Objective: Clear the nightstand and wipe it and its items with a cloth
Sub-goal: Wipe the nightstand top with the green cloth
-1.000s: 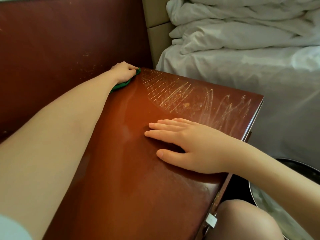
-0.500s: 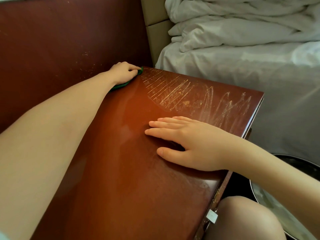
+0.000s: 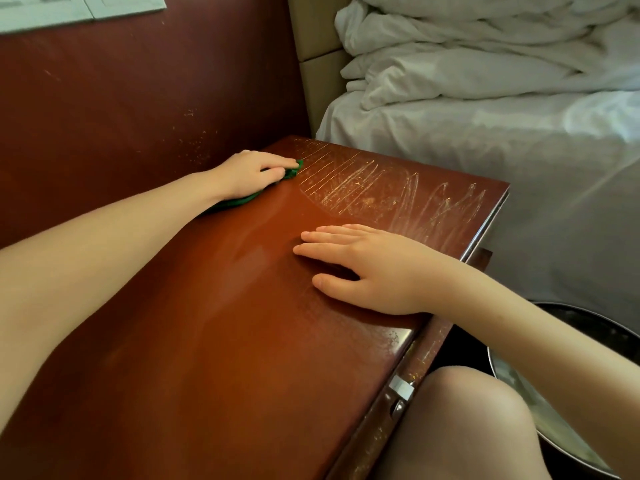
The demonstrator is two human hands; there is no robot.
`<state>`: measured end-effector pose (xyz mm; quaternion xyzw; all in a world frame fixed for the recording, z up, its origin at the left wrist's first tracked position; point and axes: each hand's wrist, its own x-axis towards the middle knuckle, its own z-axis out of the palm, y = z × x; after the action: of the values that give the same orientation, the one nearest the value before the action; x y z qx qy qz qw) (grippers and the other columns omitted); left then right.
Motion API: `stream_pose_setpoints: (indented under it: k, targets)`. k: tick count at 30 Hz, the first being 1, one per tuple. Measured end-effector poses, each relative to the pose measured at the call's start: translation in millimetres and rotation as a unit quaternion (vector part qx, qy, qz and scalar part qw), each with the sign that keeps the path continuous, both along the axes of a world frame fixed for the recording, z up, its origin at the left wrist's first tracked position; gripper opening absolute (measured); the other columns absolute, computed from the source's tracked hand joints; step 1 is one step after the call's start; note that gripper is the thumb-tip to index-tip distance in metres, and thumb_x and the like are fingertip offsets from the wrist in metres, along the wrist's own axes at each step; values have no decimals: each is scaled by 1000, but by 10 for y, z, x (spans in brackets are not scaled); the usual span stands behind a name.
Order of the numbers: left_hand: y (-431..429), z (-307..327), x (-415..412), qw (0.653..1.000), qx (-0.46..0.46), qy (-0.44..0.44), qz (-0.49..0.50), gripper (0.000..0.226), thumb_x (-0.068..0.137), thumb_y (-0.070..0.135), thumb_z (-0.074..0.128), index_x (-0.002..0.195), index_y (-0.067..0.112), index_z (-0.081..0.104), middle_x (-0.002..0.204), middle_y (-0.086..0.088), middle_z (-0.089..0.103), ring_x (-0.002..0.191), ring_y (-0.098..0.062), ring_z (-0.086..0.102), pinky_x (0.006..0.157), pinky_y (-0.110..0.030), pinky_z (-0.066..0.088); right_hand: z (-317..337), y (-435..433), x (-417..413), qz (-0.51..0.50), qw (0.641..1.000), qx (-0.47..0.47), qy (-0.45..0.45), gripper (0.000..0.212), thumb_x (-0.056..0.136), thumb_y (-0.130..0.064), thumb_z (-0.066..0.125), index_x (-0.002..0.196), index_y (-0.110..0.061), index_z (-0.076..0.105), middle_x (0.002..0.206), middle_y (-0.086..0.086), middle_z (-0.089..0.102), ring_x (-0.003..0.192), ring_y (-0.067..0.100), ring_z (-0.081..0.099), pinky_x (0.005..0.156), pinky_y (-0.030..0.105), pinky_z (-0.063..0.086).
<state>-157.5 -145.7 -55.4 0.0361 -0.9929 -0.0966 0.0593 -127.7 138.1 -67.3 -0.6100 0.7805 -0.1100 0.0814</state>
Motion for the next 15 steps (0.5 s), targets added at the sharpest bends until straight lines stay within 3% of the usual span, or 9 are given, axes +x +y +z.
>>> stream_pose_setpoints:
  k: [15]
  targets:
    - [431,-28,760,994,-19,-12,-106,37,99,23,46,134,33,47,137,20,42,131,5,30,107,-17,21,-20,-2,3,1,1000,-4,8,51,99,-44,30,149,-32,21,157,-11,14,144,4,6,114,20,-1]
